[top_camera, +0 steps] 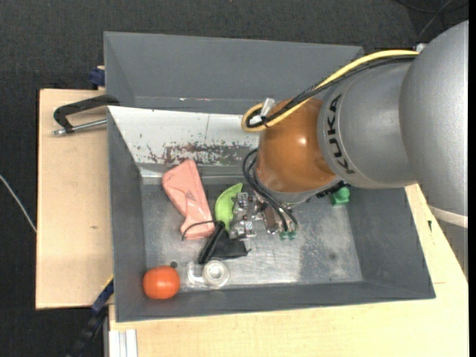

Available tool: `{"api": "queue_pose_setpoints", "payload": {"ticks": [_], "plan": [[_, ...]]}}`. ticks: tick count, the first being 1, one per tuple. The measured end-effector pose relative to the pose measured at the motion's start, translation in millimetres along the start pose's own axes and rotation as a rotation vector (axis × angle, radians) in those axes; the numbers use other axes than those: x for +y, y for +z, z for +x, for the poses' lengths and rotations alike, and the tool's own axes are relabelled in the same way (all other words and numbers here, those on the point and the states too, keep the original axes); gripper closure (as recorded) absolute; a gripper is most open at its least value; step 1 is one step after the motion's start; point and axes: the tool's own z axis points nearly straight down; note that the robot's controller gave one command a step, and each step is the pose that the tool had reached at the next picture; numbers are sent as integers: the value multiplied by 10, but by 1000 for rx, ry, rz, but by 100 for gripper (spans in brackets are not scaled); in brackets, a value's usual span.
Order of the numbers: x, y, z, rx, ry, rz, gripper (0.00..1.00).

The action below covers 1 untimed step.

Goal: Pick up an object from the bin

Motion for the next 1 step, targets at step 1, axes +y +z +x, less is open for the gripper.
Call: {"api": "queue_pose_setpoints", "payload": {"ticks": [1], "plan": [[1, 2, 1, 0, 0, 0, 0]]}}
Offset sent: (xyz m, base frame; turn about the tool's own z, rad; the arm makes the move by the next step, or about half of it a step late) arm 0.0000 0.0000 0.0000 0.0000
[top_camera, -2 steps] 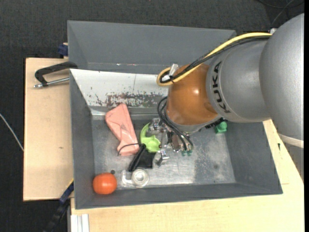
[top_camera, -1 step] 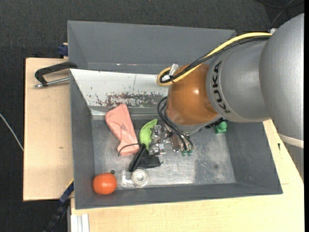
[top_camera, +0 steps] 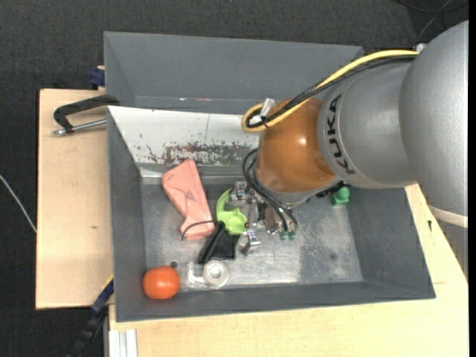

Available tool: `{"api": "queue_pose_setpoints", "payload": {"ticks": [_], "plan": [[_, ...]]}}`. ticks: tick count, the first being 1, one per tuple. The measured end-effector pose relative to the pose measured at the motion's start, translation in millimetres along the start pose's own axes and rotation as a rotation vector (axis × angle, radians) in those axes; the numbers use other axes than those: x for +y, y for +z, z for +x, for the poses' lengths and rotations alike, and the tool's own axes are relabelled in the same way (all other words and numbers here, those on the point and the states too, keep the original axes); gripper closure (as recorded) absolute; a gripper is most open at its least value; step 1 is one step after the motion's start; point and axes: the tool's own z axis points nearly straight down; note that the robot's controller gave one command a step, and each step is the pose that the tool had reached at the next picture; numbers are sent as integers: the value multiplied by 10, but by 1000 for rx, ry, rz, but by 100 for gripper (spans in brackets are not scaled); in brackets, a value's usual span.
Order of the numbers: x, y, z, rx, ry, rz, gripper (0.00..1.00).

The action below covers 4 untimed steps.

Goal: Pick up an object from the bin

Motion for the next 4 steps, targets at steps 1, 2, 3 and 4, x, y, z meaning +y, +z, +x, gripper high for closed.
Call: {"api": "queue_pose_setpoints", "payload": {"ticks": [1, 2, 3, 4], "plan": [[-1, -1, -1, 0, 0, 0, 100], [-1, 0, 0, 0, 0, 0, 0], [-1, -1, 0, 0, 0, 0, 100], [-1, 0, 0, 0, 0, 0, 0]]}}
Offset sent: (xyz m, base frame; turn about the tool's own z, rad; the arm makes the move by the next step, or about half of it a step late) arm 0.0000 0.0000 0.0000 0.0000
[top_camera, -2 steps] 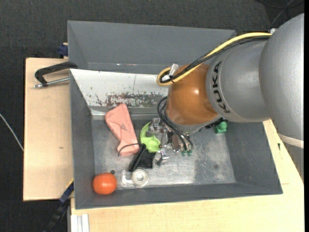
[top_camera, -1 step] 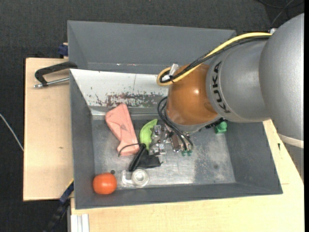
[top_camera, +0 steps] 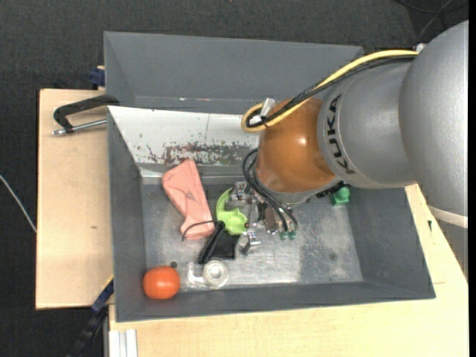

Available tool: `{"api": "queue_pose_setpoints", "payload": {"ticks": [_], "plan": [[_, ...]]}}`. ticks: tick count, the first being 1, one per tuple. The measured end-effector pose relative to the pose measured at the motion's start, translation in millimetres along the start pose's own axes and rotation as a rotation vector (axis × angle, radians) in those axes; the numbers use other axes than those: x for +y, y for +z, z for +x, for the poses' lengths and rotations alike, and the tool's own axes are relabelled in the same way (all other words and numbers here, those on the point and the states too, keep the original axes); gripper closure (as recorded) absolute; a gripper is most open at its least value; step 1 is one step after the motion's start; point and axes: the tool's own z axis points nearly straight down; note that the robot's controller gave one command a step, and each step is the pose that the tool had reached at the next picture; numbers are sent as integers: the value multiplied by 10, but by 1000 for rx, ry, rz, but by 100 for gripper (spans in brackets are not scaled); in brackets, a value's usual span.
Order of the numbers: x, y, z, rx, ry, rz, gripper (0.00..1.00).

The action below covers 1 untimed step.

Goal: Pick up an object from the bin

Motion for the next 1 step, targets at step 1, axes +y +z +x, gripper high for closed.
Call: {"api": "queue_pose_setpoints", "payload": {"ticks": [1], "plan": [[0, 0, 0, 0, 0, 0, 0]]}}
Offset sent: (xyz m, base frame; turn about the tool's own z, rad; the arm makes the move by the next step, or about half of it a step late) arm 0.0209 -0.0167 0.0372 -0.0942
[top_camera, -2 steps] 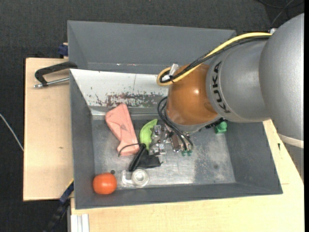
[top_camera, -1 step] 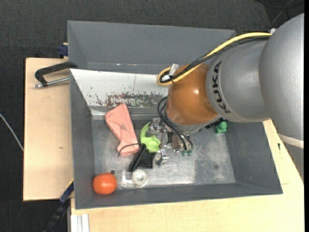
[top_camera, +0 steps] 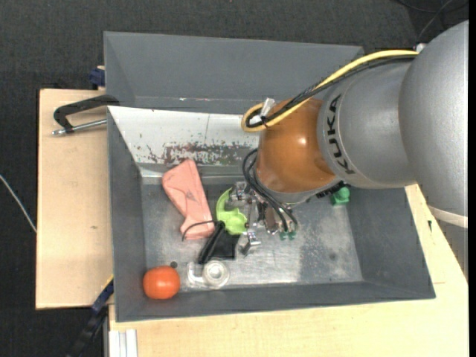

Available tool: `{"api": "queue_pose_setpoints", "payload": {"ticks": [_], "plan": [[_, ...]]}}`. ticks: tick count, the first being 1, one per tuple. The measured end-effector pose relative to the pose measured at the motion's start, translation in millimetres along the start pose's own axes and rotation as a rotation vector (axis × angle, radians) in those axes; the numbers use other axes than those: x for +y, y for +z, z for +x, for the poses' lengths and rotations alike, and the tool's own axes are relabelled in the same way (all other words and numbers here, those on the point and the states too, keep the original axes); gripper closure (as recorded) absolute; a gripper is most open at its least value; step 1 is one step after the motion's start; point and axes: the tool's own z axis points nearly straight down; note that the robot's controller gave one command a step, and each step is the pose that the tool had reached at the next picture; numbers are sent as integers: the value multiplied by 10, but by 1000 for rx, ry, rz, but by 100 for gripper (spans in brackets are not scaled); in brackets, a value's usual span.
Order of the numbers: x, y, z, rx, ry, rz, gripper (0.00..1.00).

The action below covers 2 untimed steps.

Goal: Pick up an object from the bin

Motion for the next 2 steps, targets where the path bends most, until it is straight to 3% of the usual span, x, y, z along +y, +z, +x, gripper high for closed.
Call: {"api": "queue_pose_setpoints", "payload": {"ticks": [1, 2], "plan": [[-67, -158, -82, 2, -43, 0, 0], [-28, 163, -202, 16, -471, 1, 100]]}}
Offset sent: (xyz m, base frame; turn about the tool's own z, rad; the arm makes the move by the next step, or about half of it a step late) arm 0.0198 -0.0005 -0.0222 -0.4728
